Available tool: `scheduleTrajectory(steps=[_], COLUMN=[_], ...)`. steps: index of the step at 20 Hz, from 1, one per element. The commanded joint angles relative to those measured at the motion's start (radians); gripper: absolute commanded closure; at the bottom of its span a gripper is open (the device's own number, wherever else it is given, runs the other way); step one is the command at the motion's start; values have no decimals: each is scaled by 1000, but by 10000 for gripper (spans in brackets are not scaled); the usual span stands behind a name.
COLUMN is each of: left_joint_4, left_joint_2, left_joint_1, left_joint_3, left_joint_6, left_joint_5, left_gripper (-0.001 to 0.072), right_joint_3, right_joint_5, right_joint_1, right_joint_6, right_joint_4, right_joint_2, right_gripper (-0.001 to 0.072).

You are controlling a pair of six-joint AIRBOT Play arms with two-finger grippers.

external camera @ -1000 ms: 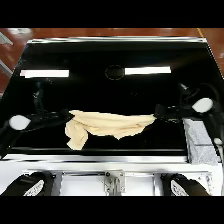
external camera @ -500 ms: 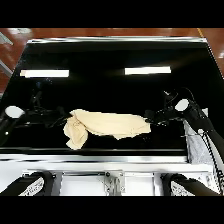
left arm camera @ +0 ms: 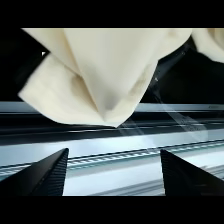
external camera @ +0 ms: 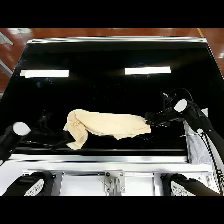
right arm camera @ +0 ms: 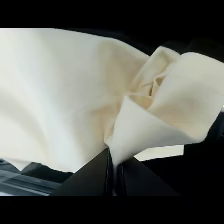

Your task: Fold the shirts.

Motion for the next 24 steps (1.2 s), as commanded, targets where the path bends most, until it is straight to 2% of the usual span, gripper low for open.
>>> scheduleTrajectory(steps=[1,3,6,7,8,10,11,12,14,16,19,21,24], left_joint_4=[-12,-9,-9,-11,-32,-79,-85,-89,-88,-68,32,95,105], left_joint_2=[-8,-55,-156,-176,-181,-180,-180,-176,-113,15,246,367,473], left_joint_1=[-149,-192,-203,-203,-208,-219,-224,-224,-237,-237,-172,-61,153], left_joint_3=[-70,-70,-69,-69,-69,-65,-58,-43,16,108,319,486,673], left_joint_6=[-125,-159,-168,-169,-168,-167,-164,-141,-66,-40,-40,-41,-59], left_joint_5=[209,298,341,375,421,502,517,511,494,495,497,496,470], left_gripper=[-2,0,3,62,245,551,640,669,670,670,671,670,671], right_joint_3=[0,0,0,0,0,0,0,0,0,21,150,295,508], right_joint_5=[29,44,59,67,79,96,103,107,106,99,114,99,-33], right_joint_1=[1,1,1,1,1,1,1,1,1,0,0,0,0], right_joint_6=[0,0,1,1,1,1,2,6,-14,-56,-64,-64,-29], right_joint_4=[-1,0,8,10,12,13,16,45,114,90,-113,-271,-475], right_joint_2=[-1,-1,-1,-1,-1,-1,-1,-1,17,70,205,320,482], right_gripper=[651,651,651,651,651,651,651,651,651,651,652,652,652])
